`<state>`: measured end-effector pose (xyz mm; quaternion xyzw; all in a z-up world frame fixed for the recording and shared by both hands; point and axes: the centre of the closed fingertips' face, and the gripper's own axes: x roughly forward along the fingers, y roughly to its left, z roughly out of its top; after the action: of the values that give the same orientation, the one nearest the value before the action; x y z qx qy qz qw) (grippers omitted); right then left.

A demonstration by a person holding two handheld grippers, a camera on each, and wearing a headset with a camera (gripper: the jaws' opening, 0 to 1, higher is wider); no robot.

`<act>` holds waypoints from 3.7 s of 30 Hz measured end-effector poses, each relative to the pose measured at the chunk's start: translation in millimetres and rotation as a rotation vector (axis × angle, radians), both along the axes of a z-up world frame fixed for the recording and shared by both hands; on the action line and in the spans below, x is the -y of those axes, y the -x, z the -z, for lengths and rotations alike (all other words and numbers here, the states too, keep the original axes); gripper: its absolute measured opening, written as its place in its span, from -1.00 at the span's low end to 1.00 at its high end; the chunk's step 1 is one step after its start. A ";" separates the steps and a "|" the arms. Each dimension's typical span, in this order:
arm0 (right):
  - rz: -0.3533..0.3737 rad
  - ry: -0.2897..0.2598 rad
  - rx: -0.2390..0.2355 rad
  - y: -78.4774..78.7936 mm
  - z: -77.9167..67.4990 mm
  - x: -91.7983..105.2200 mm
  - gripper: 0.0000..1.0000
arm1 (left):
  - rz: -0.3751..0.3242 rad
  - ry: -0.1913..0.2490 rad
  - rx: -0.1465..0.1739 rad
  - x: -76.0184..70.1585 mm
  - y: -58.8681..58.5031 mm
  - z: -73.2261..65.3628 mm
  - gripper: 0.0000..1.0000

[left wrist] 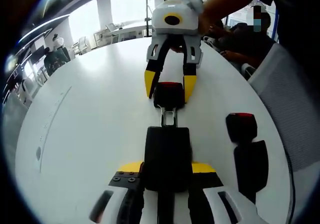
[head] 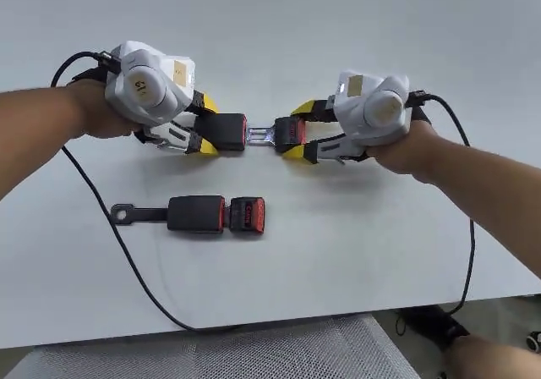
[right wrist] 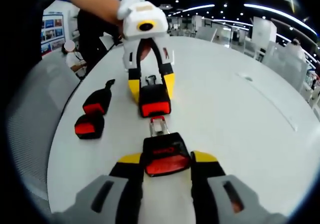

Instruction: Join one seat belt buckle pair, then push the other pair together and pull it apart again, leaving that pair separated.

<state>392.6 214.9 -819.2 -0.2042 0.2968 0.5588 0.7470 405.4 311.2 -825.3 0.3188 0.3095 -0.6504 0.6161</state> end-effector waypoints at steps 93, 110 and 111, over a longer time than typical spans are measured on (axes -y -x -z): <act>0.485 -0.071 0.169 42.8 -72.9 68.2 0.94 | -0.737 0.268 0.020 -91.9 51.4 -98.3 0.98; 0.430 -0.058 0.199 111.9 -77.7 45.3 0.97 | -0.774 0.341 0.066 -127.1 117.7 -117.1 1.00; 0.429 -0.057 0.198 114.8 -77.6 45.3 0.98 | -0.770 0.341 0.065 -128.1 122.0 -116.5 1.00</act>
<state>277.8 169.6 -741.6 -0.1693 0.2428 0.3726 0.8795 283.5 439.4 -708.8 0.0937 0.2743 -0.4040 0.8676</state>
